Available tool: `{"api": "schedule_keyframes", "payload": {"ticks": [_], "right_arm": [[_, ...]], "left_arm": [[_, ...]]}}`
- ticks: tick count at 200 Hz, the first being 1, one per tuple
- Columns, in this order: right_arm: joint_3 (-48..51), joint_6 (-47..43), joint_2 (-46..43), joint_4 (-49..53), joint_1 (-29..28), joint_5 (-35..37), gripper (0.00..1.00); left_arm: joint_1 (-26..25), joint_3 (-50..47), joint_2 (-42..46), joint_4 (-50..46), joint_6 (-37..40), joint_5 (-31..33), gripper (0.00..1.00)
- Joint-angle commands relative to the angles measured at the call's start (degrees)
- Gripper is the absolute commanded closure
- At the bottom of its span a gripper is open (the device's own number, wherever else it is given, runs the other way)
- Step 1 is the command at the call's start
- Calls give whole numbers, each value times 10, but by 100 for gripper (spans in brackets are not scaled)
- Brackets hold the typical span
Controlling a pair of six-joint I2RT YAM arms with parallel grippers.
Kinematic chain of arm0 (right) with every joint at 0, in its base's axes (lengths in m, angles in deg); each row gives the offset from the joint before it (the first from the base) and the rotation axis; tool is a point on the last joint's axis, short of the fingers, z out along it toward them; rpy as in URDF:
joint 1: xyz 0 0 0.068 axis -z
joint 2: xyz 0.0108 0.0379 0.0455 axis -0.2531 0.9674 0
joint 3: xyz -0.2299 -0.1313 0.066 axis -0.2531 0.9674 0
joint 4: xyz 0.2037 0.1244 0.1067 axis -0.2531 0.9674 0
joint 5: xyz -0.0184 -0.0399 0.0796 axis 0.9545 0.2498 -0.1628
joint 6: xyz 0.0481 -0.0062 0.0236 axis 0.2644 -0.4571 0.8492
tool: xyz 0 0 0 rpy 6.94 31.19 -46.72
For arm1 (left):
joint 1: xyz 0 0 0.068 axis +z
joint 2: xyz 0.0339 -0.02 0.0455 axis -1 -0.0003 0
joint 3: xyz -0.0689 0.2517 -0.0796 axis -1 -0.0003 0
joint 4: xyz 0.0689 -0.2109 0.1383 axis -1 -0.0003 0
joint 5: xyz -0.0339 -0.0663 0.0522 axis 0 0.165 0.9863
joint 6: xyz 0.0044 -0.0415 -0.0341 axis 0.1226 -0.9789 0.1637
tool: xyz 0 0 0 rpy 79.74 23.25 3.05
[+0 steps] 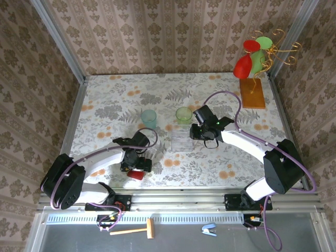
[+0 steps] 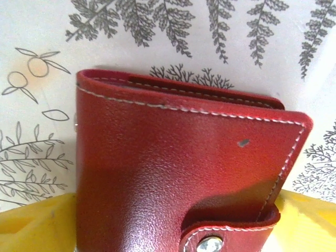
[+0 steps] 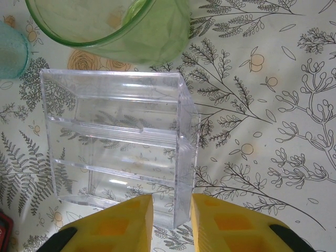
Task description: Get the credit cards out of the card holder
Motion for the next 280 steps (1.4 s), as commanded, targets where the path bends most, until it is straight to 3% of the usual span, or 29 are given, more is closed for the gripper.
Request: {"api": "schedule_keyframes", "payload": {"ticks": [1,77,179,280], "right_arm": [[-3,2,-8,9,1,-4,74],[14,-8,-16,-10,2,-26,74],[45,-35,-46,-11,2,-48,73],[74,18,-90,4,-11,-61,70]], "left_arm": [[-12,7,-7,-8,1,-2,14],[-78,37,-42,52,-105,-4,15],[-172,135,-159,116,-229,-15,13],[-153,91,-85,201,-241,-82,8]]}}
